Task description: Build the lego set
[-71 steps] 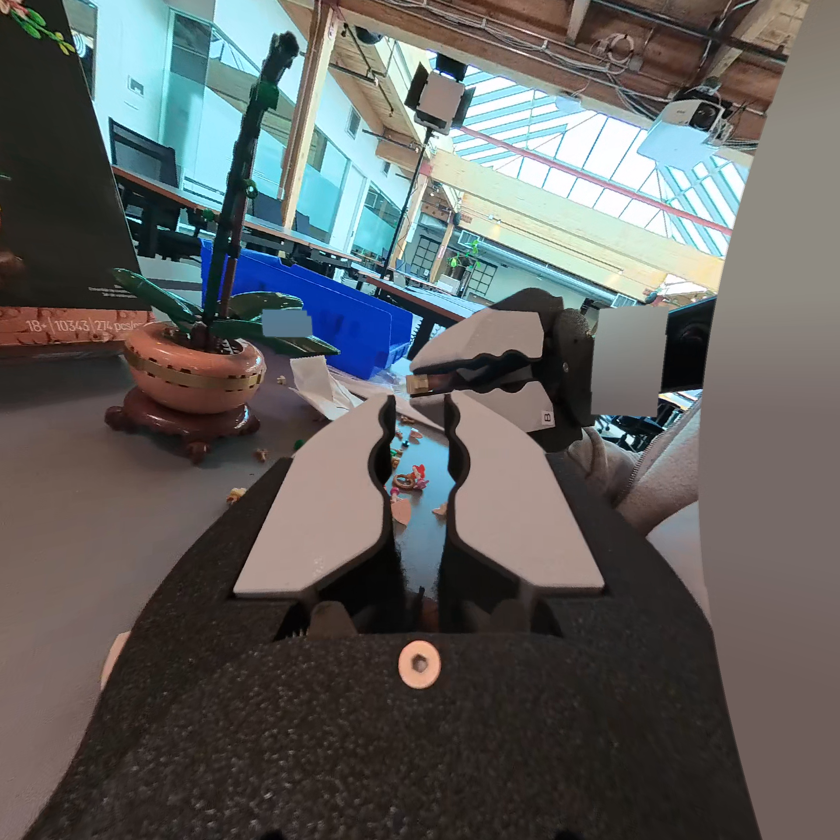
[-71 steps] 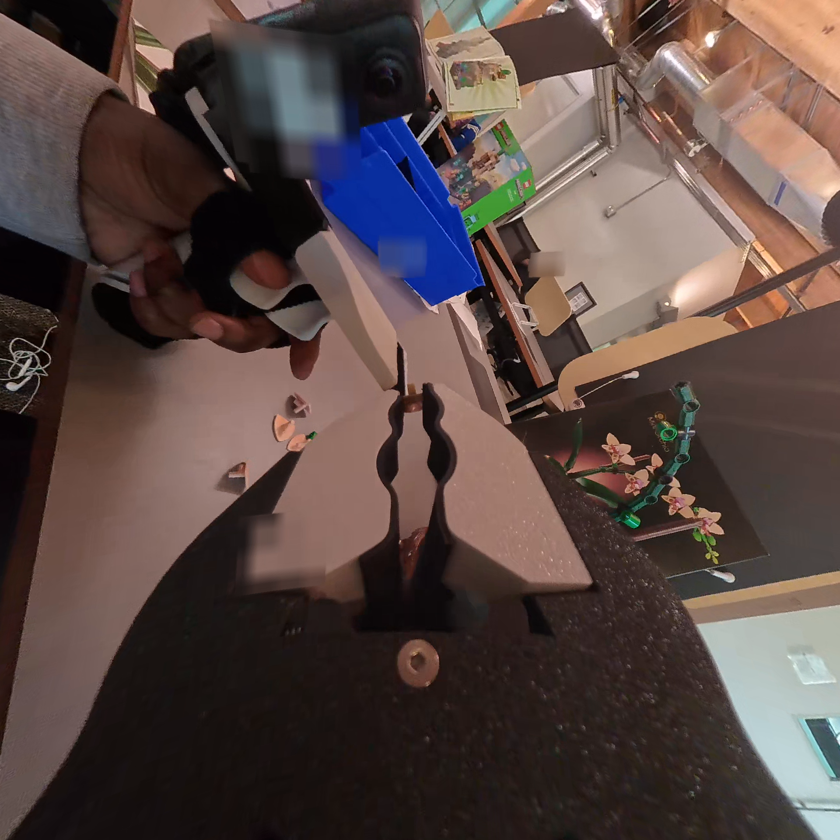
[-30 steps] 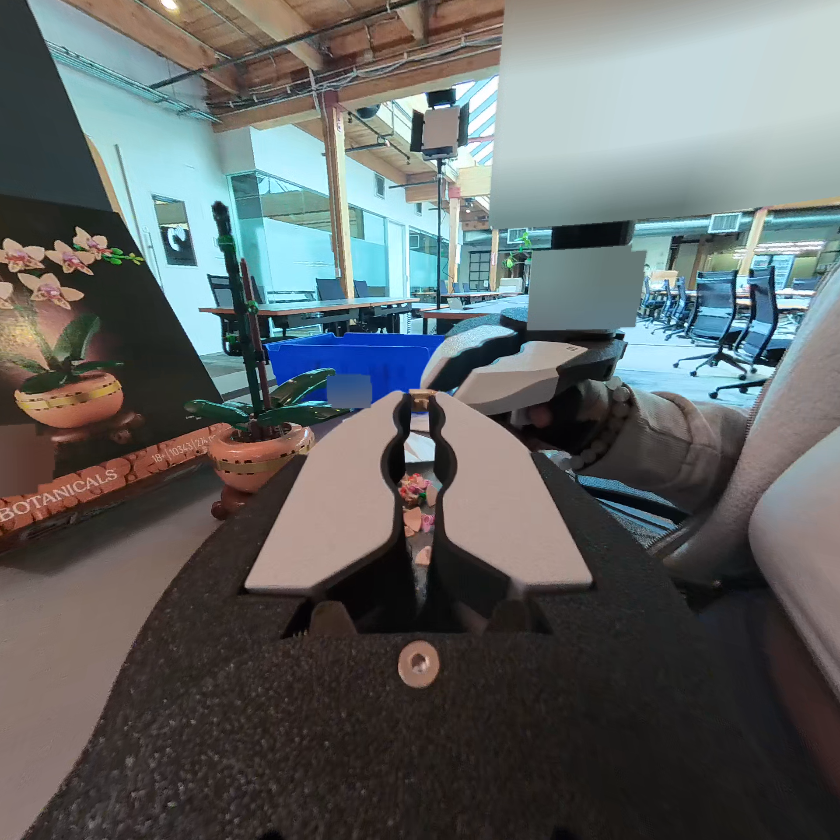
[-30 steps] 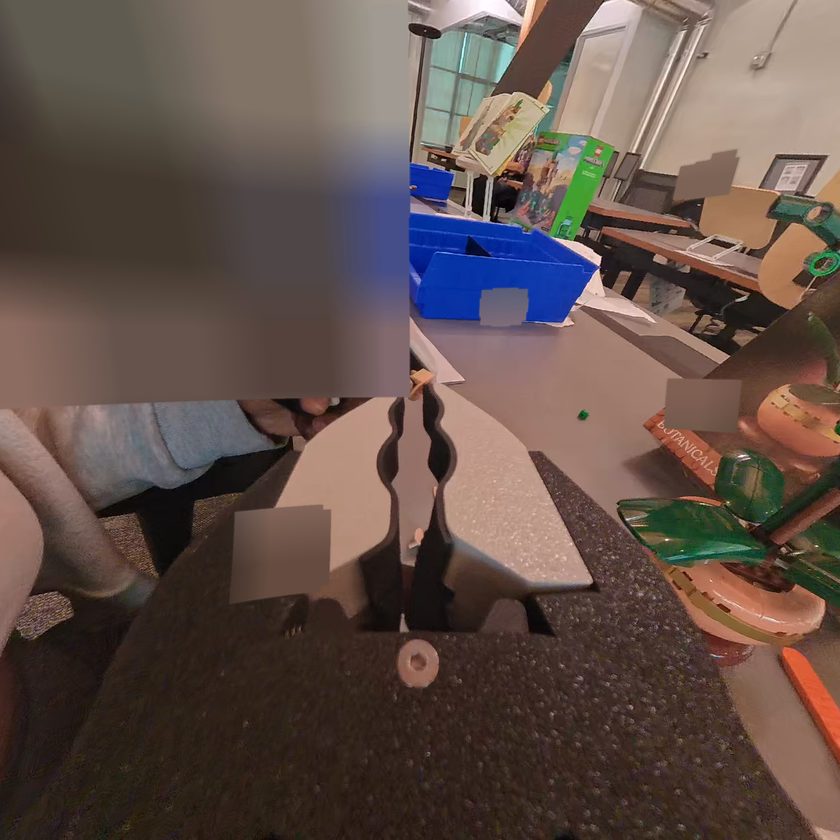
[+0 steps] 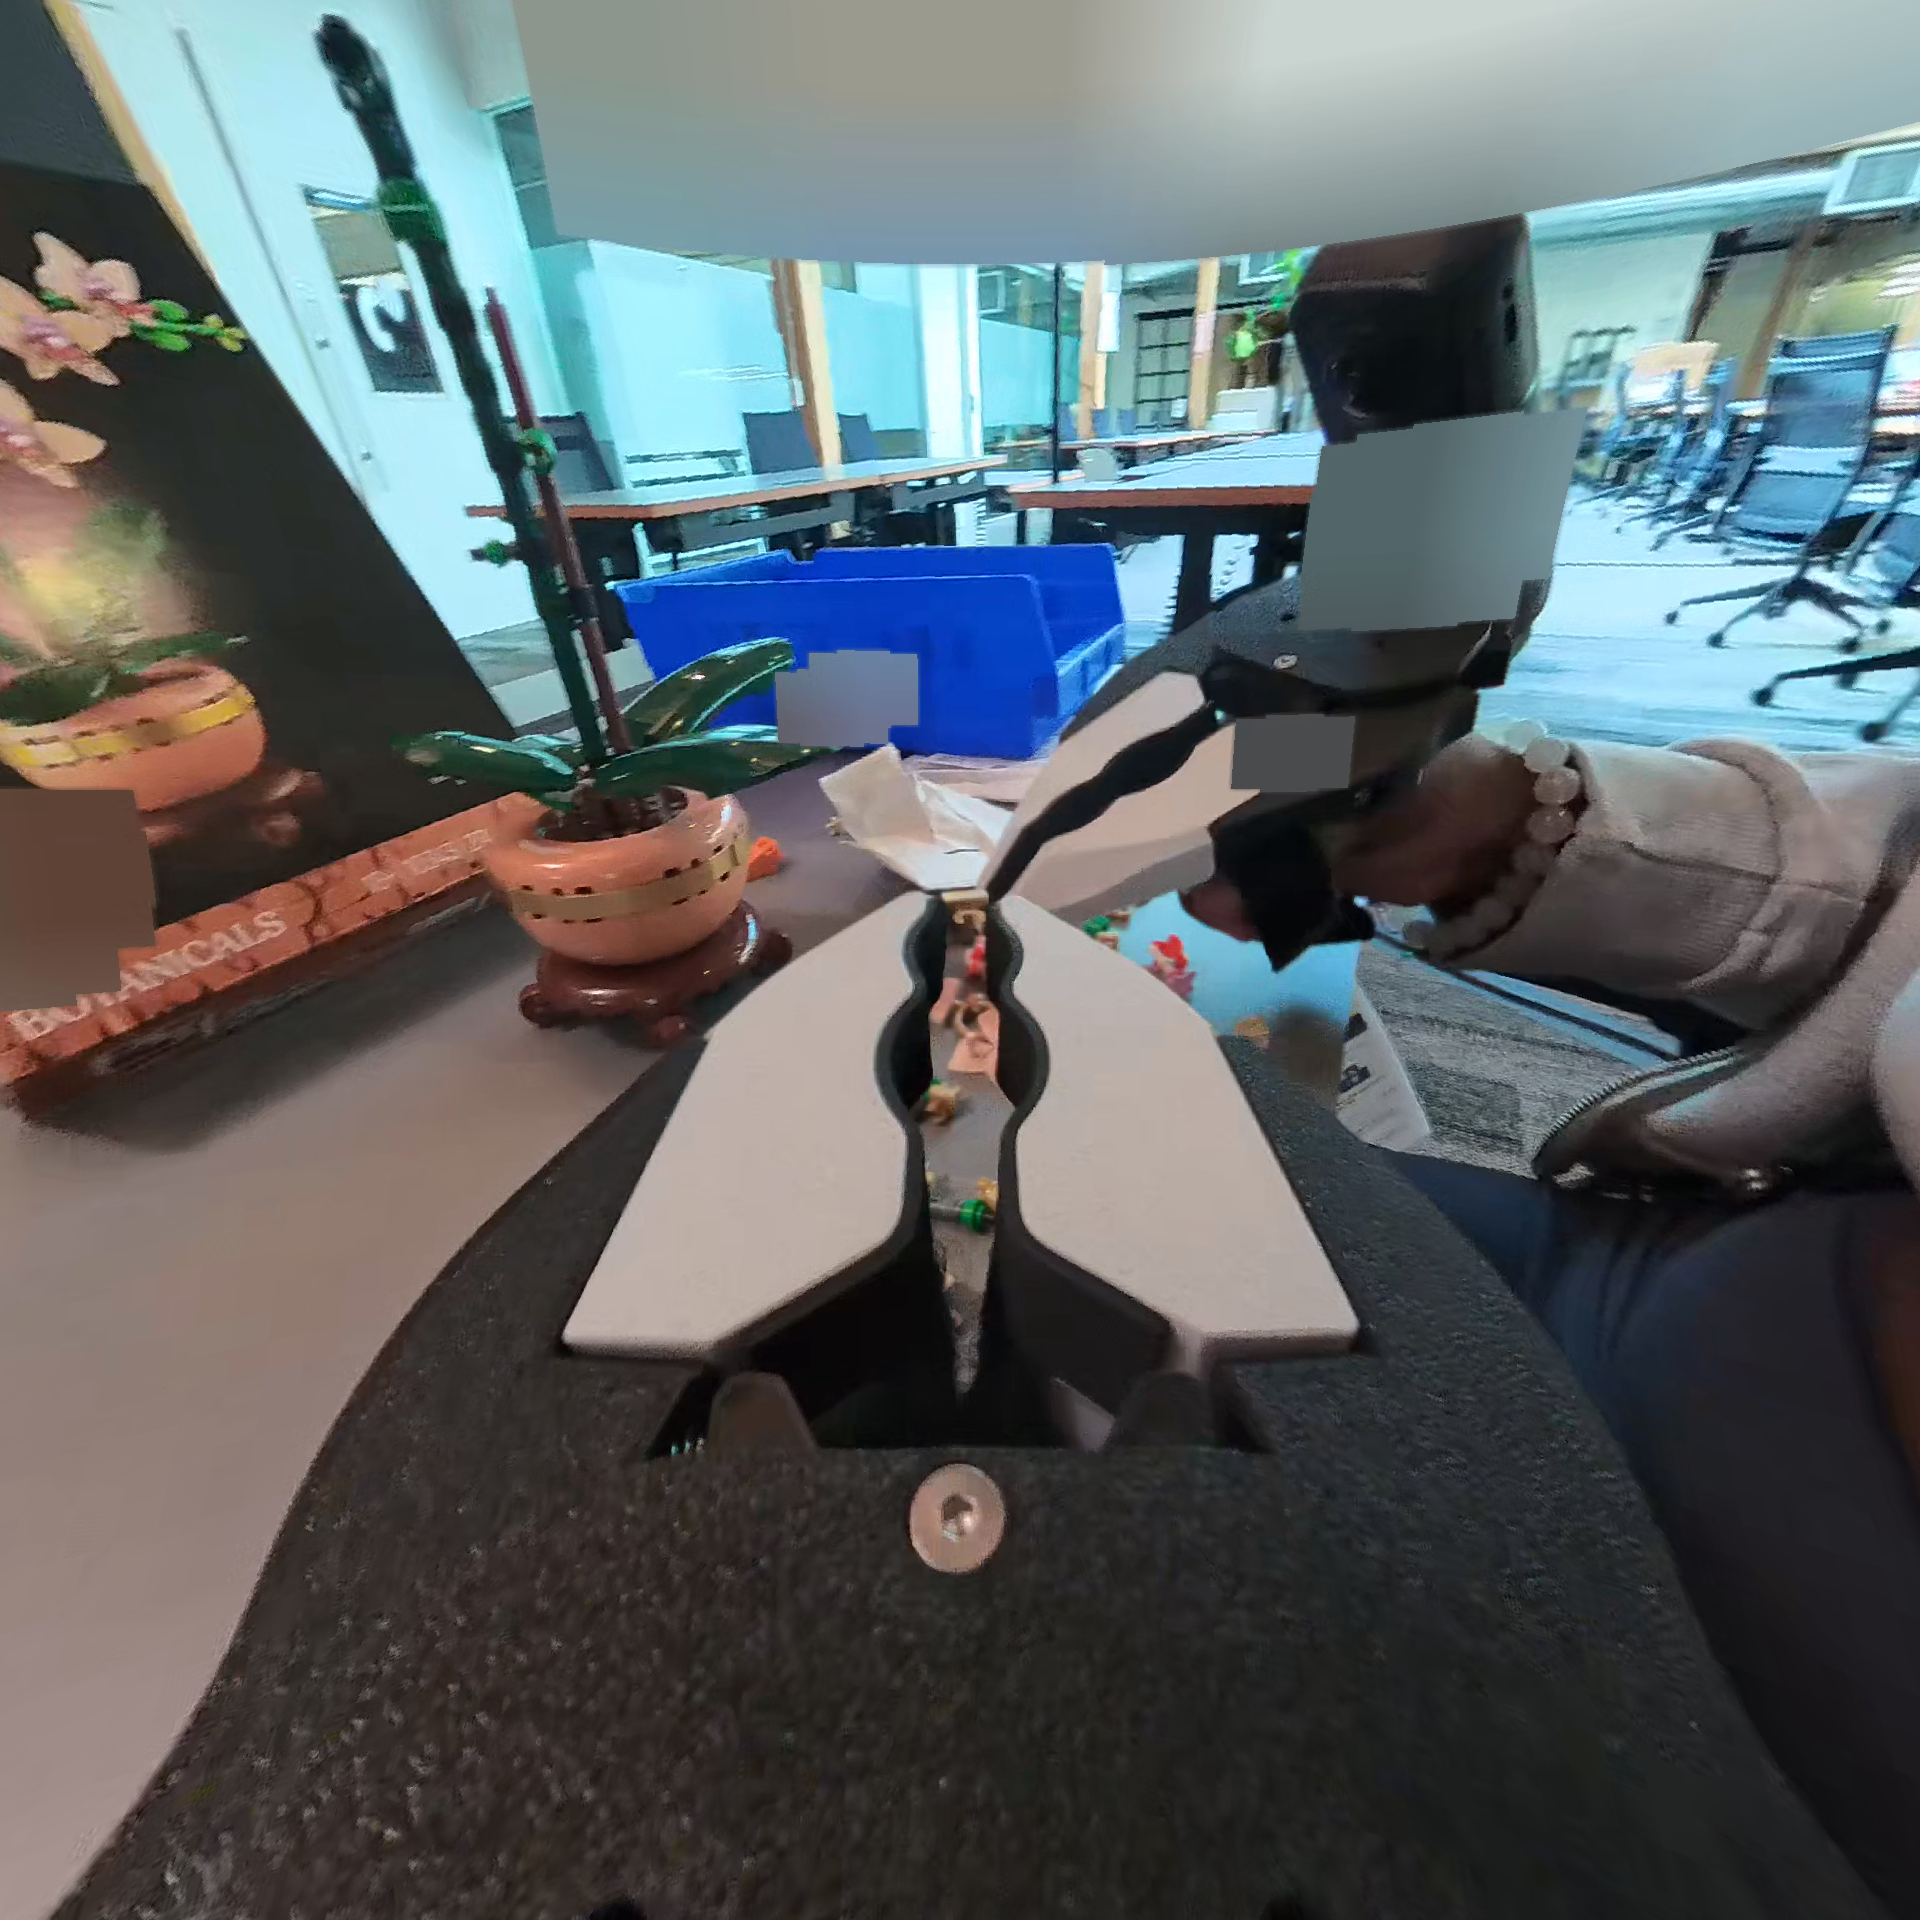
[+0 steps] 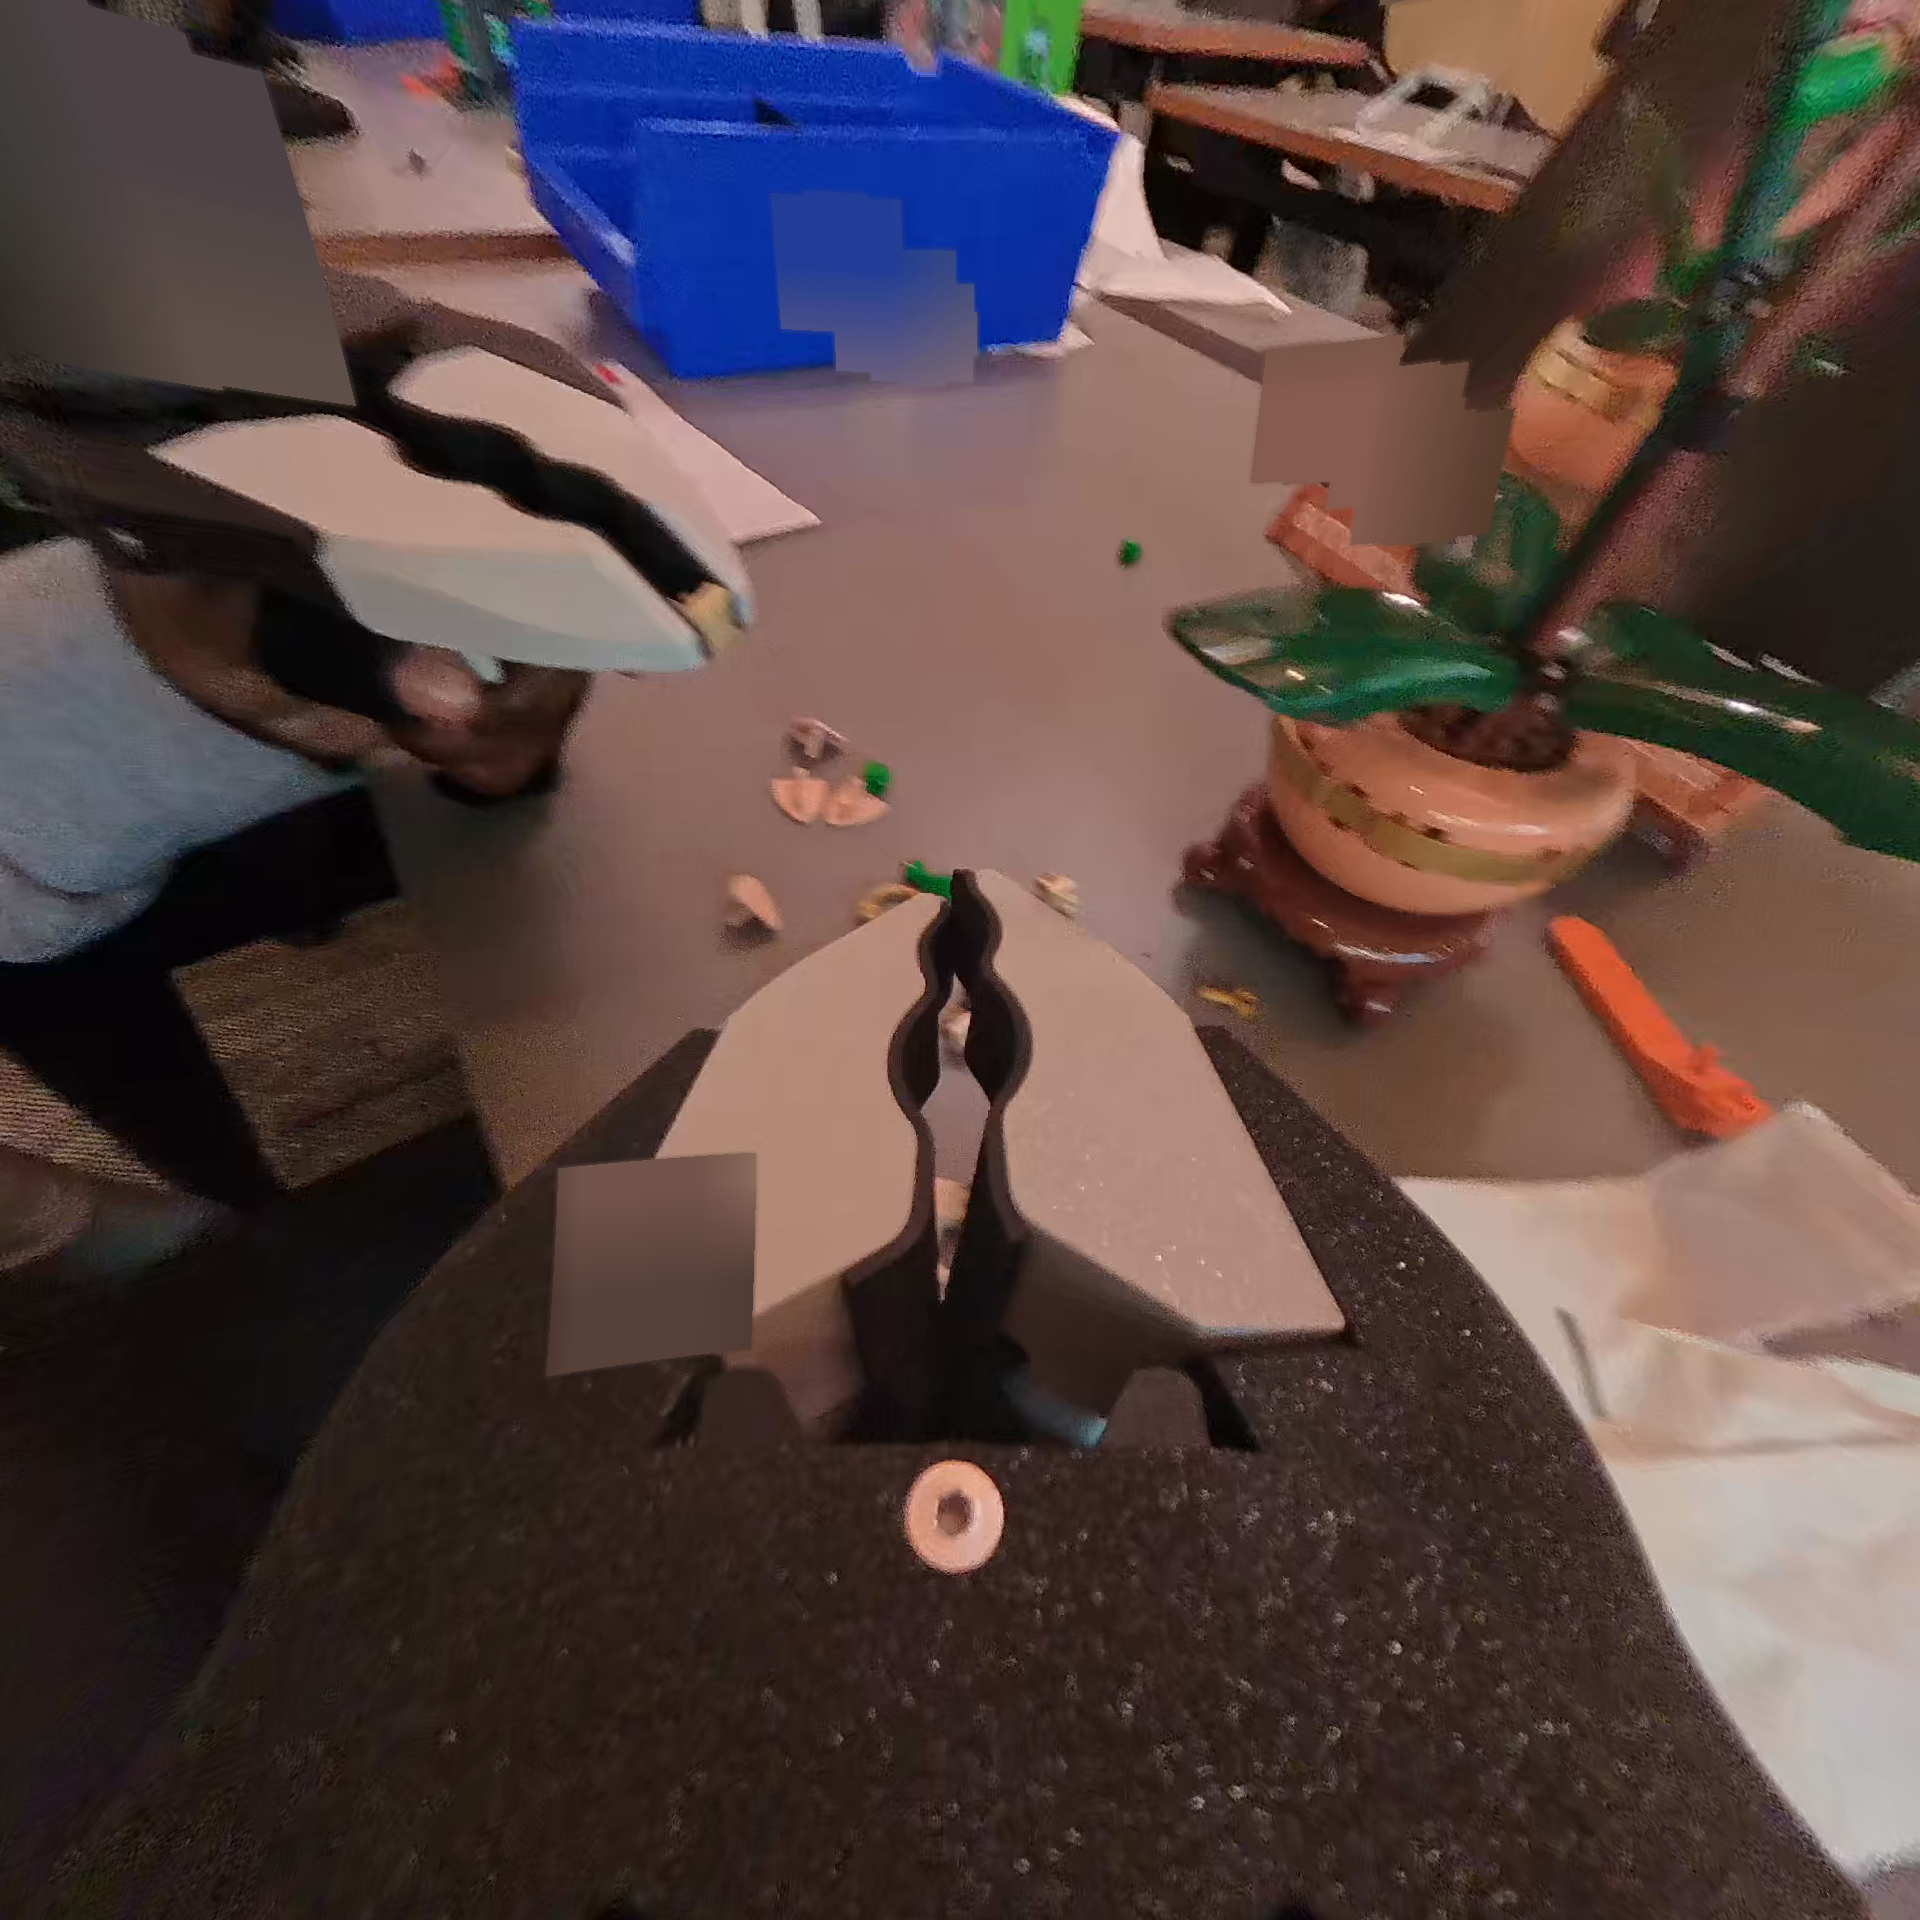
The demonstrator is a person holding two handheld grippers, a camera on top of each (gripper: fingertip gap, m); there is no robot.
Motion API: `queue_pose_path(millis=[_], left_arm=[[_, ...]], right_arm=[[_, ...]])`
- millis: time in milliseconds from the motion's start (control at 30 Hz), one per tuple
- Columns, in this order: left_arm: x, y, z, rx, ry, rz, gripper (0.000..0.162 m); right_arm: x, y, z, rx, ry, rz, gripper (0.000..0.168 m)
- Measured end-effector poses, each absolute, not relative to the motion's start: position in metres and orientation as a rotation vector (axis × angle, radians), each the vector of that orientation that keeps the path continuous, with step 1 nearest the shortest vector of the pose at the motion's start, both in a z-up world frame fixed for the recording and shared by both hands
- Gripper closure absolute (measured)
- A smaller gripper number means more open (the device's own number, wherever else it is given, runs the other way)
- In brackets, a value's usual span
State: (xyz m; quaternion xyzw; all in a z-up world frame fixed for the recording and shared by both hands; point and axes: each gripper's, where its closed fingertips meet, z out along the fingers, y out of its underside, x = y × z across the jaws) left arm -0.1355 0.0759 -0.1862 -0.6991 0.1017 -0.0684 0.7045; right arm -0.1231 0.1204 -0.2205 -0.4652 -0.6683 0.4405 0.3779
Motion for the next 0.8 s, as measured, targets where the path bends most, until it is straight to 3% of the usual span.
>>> queue_pose_path(millis=[233, 300, 500, 667, 800], left_arm=[[-0.175, 0.085, -0.214, -1.799, 0.063, 0.054, 0.155], [-0.183, 0.087, -0.224, -1.883, 0.041, 0.098, 0.154], [-0.203, 0.097, -0.265, -2.23, 0.101, 0.255, 0.148], [-0.195, 0.105, -0.263, -2.243, 0.133, 0.19, 0.134], [-0.21, 0.1, -0.255, -2.178, 0.08, 0.277, 0.133]], right_arm=[[-0.12, 0.165, -0.24, -1.257, -1.793, 0.854, 0.168], [-0.112, 0.173, -0.243, -1.256, -1.792, 0.793, 0.159], [-0.088, 0.18, -0.249, -1.335, -1.814, 0.817, 0.155], [-0.086, 0.165, -0.239, -1.311, -1.795, 0.974, 0.156], [-0.1, 0.156, -0.24, -1.262, -1.865, 0.931, 0.155]])
